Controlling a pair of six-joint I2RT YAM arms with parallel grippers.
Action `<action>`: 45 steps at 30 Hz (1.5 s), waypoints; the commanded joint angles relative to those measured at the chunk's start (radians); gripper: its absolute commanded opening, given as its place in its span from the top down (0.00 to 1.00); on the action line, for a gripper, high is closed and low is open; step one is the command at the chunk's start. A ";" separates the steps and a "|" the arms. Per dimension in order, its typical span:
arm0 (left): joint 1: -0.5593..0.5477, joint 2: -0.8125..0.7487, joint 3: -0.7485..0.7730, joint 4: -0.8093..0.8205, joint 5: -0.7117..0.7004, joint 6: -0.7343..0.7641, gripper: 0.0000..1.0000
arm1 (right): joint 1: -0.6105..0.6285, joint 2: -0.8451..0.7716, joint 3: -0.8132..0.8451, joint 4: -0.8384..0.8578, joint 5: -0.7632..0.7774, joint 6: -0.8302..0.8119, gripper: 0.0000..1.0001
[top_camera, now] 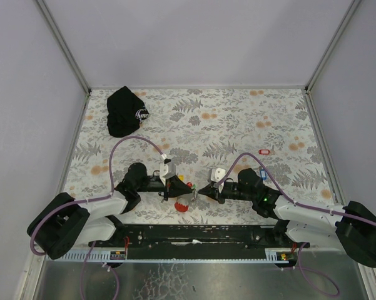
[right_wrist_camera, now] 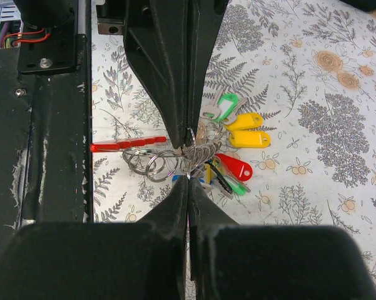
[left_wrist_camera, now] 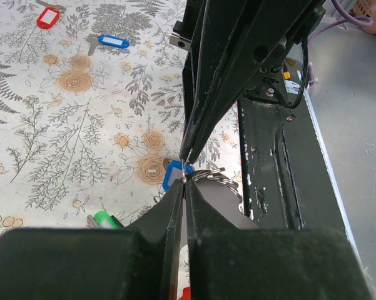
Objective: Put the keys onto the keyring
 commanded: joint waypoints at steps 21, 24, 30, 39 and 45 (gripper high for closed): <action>0.006 0.011 0.000 0.123 0.009 -0.025 1.00 | 0.009 0.003 0.018 0.073 -0.029 0.028 1.00; 0.006 0.013 0.000 0.124 0.015 -0.026 1.00 | 0.008 0.002 0.018 0.073 -0.016 0.029 1.00; 0.006 0.012 0.000 0.126 0.012 -0.029 1.00 | 0.008 0.007 0.025 0.053 0.006 0.030 1.00; 0.006 0.006 -0.003 0.121 0.006 -0.026 1.00 | 0.008 0.009 0.027 0.047 0.011 0.029 1.00; 0.005 0.014 0.001 0.124 0.016 -0.029 1.00 | 0.008 0.006 0.027 0.054 0.007 0.032 1.00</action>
